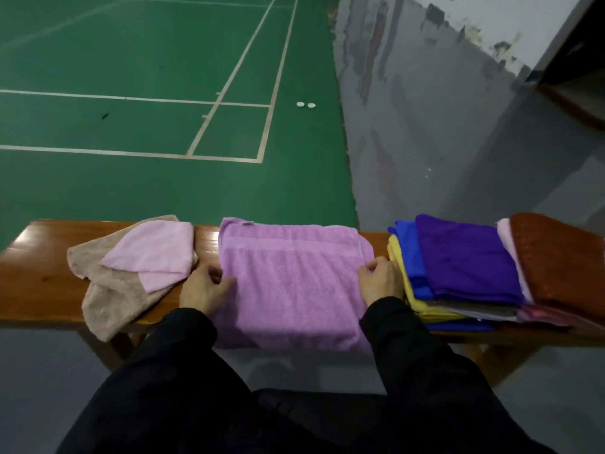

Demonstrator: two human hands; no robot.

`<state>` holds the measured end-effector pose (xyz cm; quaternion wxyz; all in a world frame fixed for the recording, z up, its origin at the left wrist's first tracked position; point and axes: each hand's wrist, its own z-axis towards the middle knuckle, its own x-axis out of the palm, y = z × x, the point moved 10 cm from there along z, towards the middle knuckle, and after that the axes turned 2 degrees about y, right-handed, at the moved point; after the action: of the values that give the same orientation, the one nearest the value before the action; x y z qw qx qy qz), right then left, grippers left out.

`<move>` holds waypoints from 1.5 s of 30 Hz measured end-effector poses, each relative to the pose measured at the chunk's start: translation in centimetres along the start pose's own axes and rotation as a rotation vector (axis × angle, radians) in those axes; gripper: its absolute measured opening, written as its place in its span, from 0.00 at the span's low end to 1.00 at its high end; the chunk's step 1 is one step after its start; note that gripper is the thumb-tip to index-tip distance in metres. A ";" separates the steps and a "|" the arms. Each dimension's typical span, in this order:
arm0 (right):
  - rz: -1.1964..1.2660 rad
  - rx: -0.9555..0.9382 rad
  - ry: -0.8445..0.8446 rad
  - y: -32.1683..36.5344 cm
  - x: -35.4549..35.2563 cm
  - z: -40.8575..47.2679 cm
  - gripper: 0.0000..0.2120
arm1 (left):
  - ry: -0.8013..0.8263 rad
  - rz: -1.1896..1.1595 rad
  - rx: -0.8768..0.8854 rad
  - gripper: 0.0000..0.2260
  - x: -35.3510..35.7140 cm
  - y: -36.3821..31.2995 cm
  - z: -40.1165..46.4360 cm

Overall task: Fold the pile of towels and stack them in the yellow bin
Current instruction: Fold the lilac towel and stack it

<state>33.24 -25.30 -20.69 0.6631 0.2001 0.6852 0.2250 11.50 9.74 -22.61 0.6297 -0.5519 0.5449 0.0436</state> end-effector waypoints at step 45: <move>-0.220 0.058 -0.015 1.2 1.9 4.3 0.12 | -0.060 0.038 -0.035 0.04 -0.5 -2.9 2.7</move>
<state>37.39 -23.07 -21.64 0.6828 0.1442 0.7044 0.1295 14.93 10.87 -20.89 0.6353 -0.5507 0.5353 0.0816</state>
